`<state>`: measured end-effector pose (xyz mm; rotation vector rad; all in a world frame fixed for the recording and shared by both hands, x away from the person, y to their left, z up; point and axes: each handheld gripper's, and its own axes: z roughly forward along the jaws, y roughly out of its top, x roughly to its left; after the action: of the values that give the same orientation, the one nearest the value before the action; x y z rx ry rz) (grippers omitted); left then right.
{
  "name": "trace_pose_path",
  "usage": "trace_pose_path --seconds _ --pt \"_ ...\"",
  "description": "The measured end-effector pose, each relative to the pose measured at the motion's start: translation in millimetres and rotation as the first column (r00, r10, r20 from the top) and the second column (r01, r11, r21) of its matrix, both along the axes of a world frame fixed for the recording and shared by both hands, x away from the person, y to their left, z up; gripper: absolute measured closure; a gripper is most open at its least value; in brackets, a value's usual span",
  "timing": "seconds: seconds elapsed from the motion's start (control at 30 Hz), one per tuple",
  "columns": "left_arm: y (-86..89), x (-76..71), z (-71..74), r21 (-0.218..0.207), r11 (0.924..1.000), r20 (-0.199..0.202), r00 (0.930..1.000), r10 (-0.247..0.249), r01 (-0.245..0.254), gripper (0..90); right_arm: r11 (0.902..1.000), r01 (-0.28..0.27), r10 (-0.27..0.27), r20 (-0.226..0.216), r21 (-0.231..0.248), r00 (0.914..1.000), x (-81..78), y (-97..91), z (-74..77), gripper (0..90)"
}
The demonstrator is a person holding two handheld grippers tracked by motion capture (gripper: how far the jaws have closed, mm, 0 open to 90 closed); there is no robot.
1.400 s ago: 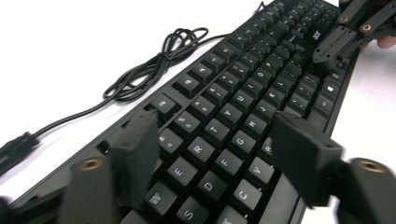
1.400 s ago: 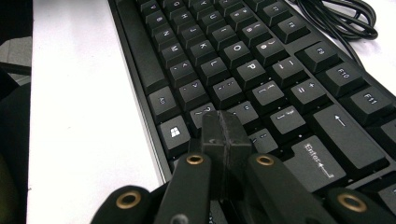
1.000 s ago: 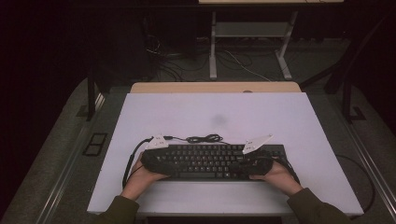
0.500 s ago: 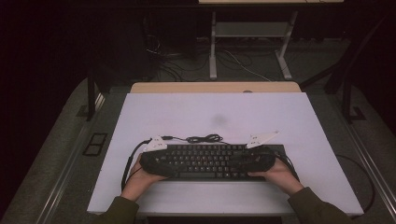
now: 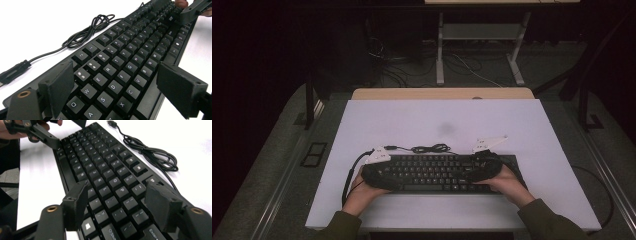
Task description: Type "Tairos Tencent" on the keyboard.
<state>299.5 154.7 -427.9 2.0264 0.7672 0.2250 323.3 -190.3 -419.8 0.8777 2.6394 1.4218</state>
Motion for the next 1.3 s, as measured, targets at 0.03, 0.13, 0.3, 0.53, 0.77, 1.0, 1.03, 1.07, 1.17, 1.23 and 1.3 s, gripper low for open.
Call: trace_pose_path --seconds 0.03,0.13,0.3,0.53,0.77,1.0,1.03,1.07,1.17,1.23,1.3 --pt "0.2 -0.1 -0.1 0.0 1.0 0.0 1.0 0.002 -0.002 14.0 1.0 0.0 0.0 0.0 0.0 1.0 0.0 0.0 0.0 32.5" --pt "0.6 -0.3 0.5 -0.001 1.0 0.0 1.0 0.003 -0.003 14.0 0.9998 0.006 -0.006 -0.003 0.019 1.0 3.2 3.1 1.1 30.6" --pt "-0.1 -2.8 0.4 0.002 1.0 0.001 1.0 0.002 -0.002 14.0 0.9995 0.008 -0.008 0.001 0.029 1.0 7.0 9.7 2.5 28.7" --pt "1.7 -4.3 0.8 0.002 0.9999 0.008 0.9999 0.01 -0.01 14.5 0.9992 0.003 -0.003 0.009 0.04 1.0 12.2 19.3 3.9 28.2" --pt "3.5 -3.7 0.5 0.009 0.9999 0.011 0.9998 0.014 -0.014 16.2 0.9981 -0.022 0.021 0.019 0.058 0.9996 17.7 31.4 5.1 26.8" --pt "5.4 -3.9 -0.5 0.025 0.9992 0.017 0.9994 0.031 -0.032 21.9 0.9972 -0.028 0.026 0.021 0.07 0.9994 21.8 41.3 7.2 26.4" --pt "6.0 -3.8 -0.5 0.027 0.999 0.018 0.9993 0.034 -0.034 25.7 0.9968 -0.027 0.025 0.023 0.076 0.9994 23.4 42.8 7.6 26.3" --pt "6.4 -4.1 -0.4 0.026 0.999 0.017 0.9992 0.036 -0.036 27.9 0.9966 -0.023 0.022 0.023 0.079 0.9995 24.1 43.1 7.3 26.3" --pt "8.6 -4.6 -0.7 0.043 0.9983 0.027 0.9989 0.039 -0.04 33.9 0.9968 -0.02 0.018 0.023 0.078 0.9996 25.1 43.2 6.5 26.0" --pt "10.7 -4.2 -1.0 0.039 0.998 0.026 0.9985 0.048 -0.049 39.4 0.9966 -0.012 0.011 0.02 0.082 0.9997 25.5 42.3 6.4 25.9" --pt "12.0 -4.0 -0.3 0.039 0.9975 0.031 0.9979 0.057 -0.058 45.5 0.9965 -0.01 0.008 0.025 0.084 0.9997 25.8 41.1 6.7 25.7"
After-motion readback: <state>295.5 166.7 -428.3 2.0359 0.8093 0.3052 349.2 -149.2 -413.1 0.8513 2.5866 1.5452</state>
